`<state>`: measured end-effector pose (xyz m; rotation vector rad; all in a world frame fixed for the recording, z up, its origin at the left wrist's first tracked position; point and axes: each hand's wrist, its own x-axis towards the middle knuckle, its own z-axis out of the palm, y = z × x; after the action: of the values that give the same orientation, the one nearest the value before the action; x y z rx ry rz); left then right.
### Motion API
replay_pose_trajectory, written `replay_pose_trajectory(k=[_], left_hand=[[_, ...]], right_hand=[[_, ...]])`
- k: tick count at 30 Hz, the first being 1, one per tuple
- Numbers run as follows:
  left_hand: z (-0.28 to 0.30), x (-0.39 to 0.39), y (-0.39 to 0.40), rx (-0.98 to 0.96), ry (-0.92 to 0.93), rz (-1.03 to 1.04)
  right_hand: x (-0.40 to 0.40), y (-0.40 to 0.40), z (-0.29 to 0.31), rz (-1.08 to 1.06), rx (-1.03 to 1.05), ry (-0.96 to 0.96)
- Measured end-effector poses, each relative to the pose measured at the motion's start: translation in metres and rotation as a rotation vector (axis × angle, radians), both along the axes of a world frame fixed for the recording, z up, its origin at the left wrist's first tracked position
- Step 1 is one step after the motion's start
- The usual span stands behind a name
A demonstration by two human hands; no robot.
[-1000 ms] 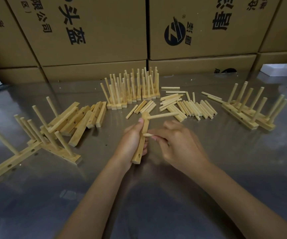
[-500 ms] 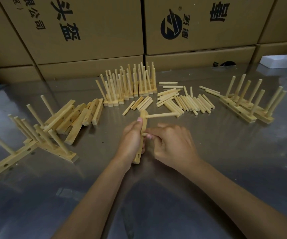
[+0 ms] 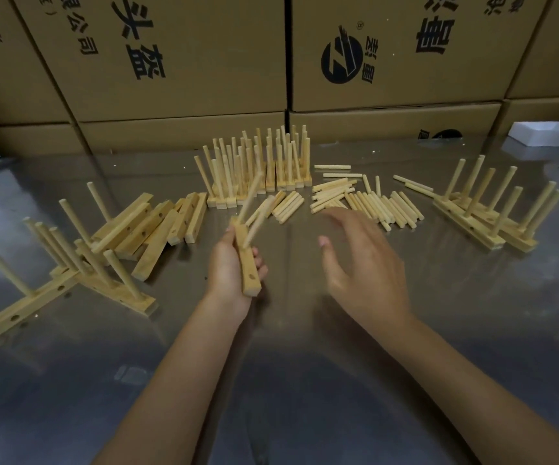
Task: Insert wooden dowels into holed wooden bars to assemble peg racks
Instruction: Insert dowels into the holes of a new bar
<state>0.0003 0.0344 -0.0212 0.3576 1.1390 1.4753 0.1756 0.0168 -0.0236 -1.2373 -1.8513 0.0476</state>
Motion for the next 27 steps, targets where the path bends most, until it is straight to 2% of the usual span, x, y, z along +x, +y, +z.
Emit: replay_pose_trajectory(k=[3,6,10,13,22,27], left_hand=[[0.003,-0.012,0.001,0.014,-0.169,0.015],[0.003,-0.015,0.001,0.036,-0.194,-0.022],[0.003,-0.016,0.000,0.041,-0.199,-0.045],[0.003,-0.016,0.001,0.033,-0.203,-0.046],[0.000,-0.014,0.003,0.023,-0.164,-0.057],[-0.001,-0.012,0.002,0.040,-0.127,-0.064]], right_hand=[[-0.004,0.020,-0.012,0.019,-0.196,-0.067],[-0.015,0.057,-0.016,0.088,-0.345,-0.296],[-0.037,0.102,-0.009,0.074,-0.511,-0.399],[-0.047,0.113,-0.011,0.023,-0.461,-0.438],[-0.027,0.076,-0.024,0.049,-0.254,-0.231],[-0.034,0.071,-0.017,0.074,-0.371,-0.414]])
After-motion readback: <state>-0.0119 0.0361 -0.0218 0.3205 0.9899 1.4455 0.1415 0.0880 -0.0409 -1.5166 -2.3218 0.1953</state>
